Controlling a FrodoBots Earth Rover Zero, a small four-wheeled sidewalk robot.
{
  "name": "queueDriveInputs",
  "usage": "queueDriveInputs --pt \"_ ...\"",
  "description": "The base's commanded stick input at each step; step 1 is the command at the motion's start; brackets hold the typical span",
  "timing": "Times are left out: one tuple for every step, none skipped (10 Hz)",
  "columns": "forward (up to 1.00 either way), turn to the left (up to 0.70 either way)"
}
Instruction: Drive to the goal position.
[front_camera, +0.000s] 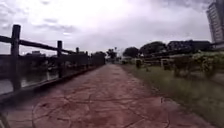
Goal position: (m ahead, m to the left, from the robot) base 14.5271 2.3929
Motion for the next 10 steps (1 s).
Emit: queueDriveInputs --pt "1.0 0.33" --pt "1.0 0.27" --pt "1.0 0.03" --pt "1.0 0.0" --pt "1.0 0.0" --pt "1.0 0.0" --pt "1.0 0.0" --pt "1.0 0.0" --pt "1.0 0.0" --pt "1.0 0.0"
